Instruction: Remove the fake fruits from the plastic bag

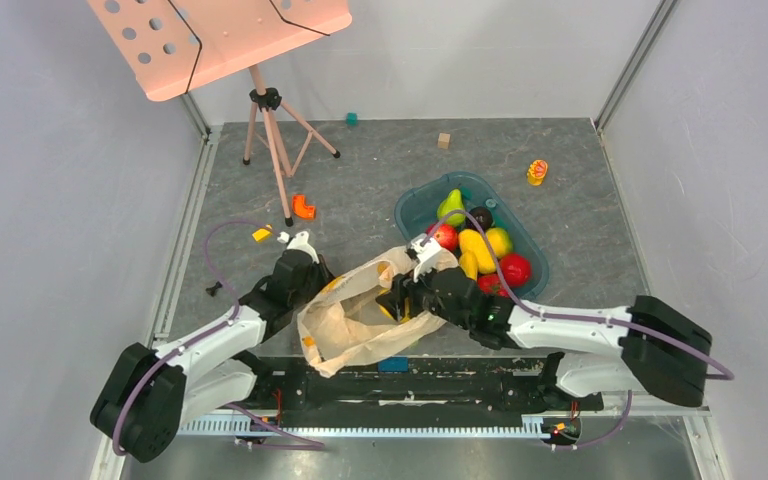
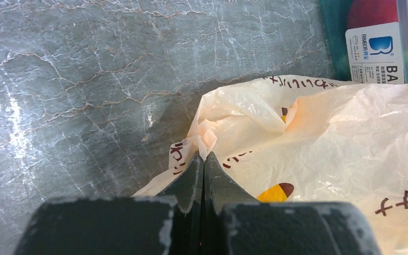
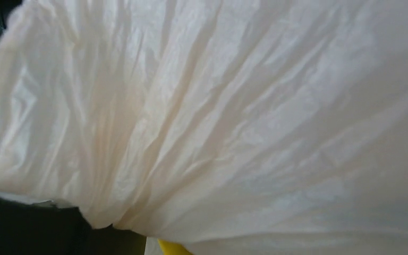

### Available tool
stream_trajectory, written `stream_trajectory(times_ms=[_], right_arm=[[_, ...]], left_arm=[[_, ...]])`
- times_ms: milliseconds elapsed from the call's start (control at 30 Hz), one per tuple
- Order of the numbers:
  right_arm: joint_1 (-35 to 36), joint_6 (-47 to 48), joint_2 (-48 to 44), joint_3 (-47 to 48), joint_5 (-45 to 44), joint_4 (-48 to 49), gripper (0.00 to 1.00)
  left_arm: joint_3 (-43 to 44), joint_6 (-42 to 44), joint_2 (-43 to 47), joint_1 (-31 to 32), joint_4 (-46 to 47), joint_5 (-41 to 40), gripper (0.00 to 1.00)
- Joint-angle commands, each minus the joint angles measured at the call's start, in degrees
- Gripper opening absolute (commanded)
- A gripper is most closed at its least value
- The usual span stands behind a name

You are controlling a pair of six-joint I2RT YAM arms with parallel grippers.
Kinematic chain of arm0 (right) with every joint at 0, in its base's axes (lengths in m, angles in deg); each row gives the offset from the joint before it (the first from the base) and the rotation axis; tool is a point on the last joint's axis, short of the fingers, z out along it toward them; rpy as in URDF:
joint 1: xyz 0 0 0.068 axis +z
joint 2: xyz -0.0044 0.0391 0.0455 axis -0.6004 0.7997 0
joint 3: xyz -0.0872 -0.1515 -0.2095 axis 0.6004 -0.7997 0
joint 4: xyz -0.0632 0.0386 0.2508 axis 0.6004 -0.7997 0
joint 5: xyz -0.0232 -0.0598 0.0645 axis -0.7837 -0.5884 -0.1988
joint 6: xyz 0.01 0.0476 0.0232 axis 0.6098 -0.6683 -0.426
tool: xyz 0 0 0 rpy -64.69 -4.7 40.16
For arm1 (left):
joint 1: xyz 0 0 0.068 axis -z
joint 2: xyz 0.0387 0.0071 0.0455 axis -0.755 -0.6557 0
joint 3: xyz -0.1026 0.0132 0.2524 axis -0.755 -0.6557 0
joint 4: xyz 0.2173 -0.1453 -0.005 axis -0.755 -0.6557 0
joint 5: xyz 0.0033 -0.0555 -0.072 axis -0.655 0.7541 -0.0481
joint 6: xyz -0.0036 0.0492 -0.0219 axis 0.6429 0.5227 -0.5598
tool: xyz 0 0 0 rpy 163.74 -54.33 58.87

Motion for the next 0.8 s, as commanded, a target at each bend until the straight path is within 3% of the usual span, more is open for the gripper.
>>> stream_trajectory(times_ms=[0,300,767], right_arm=[[-0.2,1.4,-6.8,-2.1,-1.8,-2.2,0.51],[-0.3,1.5,-18.9,-6.1,2.4,-0.4,0.51],[-0.3,-1.9,-26.3,-7.6,9.4,10.2,0.51]], left_arm=[[1.9,2.4,1.6,0.3,-1.9,-2.9,0.02],[1.8,2.3,2.5,0.3,-2.2,-3.6,0.02],[1.1,2.4,3.1,0.3,-2.2,-3.5,0.02]])
